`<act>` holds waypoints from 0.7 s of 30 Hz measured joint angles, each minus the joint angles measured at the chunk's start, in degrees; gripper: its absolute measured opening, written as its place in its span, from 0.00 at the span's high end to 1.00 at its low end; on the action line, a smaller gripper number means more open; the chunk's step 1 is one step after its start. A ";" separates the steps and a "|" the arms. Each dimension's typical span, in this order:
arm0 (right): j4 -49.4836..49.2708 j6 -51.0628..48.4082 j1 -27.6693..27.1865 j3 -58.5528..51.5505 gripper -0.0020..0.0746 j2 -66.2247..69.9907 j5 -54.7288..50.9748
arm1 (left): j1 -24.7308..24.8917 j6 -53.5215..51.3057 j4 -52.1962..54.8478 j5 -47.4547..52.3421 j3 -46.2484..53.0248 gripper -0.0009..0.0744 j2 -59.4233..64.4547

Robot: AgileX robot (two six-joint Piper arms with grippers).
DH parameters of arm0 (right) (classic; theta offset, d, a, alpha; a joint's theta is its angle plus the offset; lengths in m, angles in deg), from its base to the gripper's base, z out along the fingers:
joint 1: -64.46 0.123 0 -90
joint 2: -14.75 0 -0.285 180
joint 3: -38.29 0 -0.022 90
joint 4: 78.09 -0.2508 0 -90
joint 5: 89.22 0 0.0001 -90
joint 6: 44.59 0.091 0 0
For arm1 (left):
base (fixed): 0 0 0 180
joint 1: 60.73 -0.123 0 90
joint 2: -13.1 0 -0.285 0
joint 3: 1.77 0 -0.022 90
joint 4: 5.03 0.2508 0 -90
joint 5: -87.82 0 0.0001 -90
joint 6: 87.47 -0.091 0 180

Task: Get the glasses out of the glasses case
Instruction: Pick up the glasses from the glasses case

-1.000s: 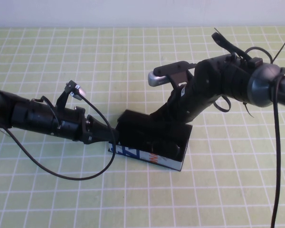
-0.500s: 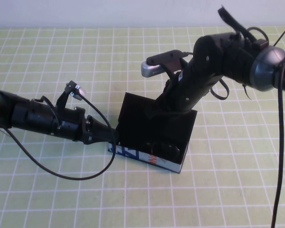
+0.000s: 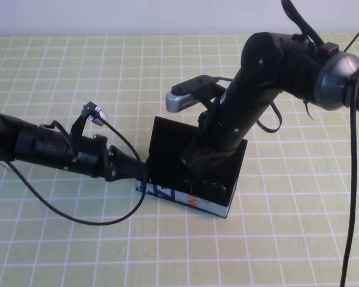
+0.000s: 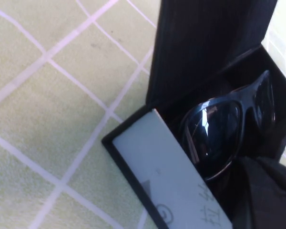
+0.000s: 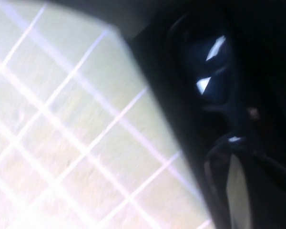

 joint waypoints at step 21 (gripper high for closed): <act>4.35 -12.70 4.11 0.79 0.76 -0.22 0.21 | 0.00 8.05 3.16 -0.76 -8.55 0.99 0.17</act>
